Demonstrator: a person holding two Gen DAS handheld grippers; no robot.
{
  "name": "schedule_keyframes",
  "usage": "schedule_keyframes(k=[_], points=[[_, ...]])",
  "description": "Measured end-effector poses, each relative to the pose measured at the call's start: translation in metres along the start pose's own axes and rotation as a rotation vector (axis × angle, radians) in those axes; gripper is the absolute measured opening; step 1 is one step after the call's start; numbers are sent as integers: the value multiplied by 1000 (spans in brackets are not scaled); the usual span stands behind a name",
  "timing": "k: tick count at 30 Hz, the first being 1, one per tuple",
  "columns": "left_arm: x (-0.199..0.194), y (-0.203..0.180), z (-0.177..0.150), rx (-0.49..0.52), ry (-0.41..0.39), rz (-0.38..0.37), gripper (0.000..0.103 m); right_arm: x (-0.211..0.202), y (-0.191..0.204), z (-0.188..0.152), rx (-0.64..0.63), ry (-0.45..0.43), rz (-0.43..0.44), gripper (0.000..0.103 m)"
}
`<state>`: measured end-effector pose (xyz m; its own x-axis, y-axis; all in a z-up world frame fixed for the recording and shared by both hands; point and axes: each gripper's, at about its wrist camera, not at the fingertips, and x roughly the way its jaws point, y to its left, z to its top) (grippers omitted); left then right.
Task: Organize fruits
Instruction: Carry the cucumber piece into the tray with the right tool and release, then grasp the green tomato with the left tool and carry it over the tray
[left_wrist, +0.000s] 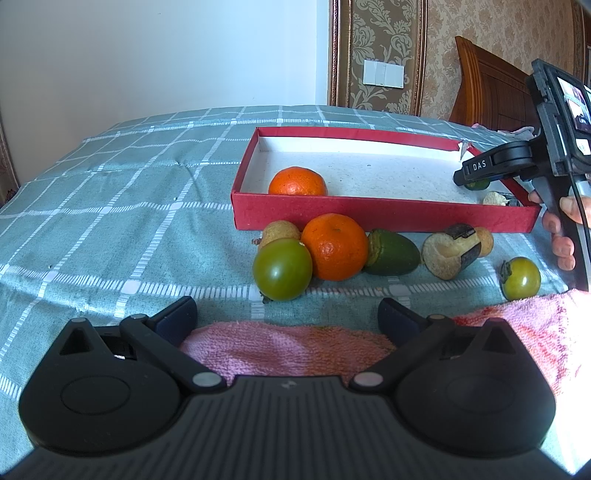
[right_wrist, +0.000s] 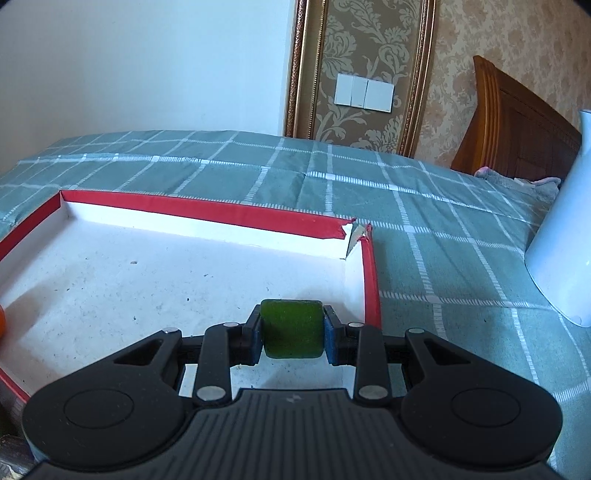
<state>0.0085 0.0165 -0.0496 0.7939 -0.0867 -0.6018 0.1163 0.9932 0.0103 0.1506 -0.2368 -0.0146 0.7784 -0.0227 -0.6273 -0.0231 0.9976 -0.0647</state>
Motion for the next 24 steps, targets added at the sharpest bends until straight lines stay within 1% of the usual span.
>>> schedule_keyframes(k=[3,5,7,9,11,13,16,20,24], points=[[0,0,0,0,0,0,103,1,0,0,-11,-7,-2,31],[0,0,0,0,0,0,103,0,0,0,-13,-8,-7,34],[0,0,0,0,0,0,103,-1,0,0,-19,-8,-16,56],[0,0,0,0,0,0,103,-4,2,-2,-23,-10,7,59],[0,0,0,0,0,0,103,-8,4,-3,-34,-19,3,61],[0,0,0,0,0,0,103,-12,5,-4,-43,-34,-7,71],[0,0,0,0,0,0,103,-20,1,-3,-16,-49,9,71],[0,0,0,0,0,0,103,-41,-12,-5,52,-87,39,71],[-1,0,-1,-1,-3,-1,103,-71,-25,-21,109,-160,14,82]])
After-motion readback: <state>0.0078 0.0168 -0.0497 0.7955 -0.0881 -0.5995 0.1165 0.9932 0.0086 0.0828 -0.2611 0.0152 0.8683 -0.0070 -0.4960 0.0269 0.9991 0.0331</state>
